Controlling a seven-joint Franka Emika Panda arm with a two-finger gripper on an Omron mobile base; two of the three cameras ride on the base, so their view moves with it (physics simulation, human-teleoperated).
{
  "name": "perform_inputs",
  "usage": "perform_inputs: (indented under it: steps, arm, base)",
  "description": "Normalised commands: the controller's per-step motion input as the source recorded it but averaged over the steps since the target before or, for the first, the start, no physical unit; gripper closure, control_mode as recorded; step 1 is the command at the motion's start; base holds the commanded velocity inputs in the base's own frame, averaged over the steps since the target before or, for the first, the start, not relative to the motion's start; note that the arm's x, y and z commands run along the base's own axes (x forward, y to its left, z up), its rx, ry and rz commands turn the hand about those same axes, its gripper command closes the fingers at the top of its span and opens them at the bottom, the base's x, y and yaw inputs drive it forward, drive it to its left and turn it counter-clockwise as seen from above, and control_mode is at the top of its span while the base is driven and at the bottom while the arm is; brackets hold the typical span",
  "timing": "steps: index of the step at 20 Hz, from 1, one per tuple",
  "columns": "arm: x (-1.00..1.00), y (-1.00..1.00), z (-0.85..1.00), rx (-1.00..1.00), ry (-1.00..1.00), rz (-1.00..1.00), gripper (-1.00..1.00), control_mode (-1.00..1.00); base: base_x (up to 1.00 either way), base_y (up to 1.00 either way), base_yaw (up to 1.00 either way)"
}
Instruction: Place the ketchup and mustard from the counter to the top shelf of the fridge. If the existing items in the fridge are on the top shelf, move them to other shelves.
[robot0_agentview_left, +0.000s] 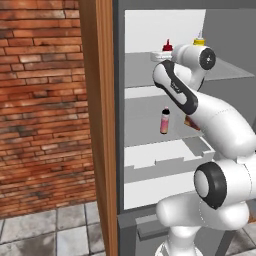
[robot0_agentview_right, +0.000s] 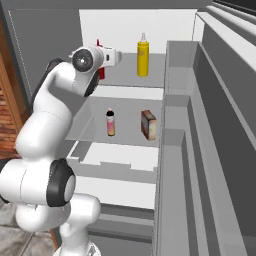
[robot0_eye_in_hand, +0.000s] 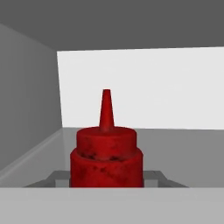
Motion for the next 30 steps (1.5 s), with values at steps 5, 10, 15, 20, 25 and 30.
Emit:
perform_inputs:
  steps: [5, 10, 15, 20, 25, 30]
  arm:
    - [0.33, 0.06, -0.05, 0.0, 0.0, 0.0, 1.0, -1.0]
    - [0.31, 0.0, -0.21, 0.0, 0.0, 0.0, 1.0, -1.0]
    - [0.1, 0.0, -0.21, 0.0, 0.0, 0.0, -1.0, -1.0]
    - [0.0, 0.0, 0.0, 0.0, 0.01, 0.0, -1.0, -1.0]
    - [-0.01, 0.0, 0.0, 0.0, 0.0, 0.0, -1.0, -1.0]
    - [-0.11, 0.0, 0.0, 0.0, 0.0, 0.0, -1.0, -1.0]
  base:
    - [0.0, 0.0, 0.0]
    - [0.0, 0.0, 0.0]
    - [0.0, 0.0, 0.0]
    - [0.0, 0.0, 0.0]
    - [0.0, 0.0, 0.0]
    - [0.0, 0.0, 0.0]
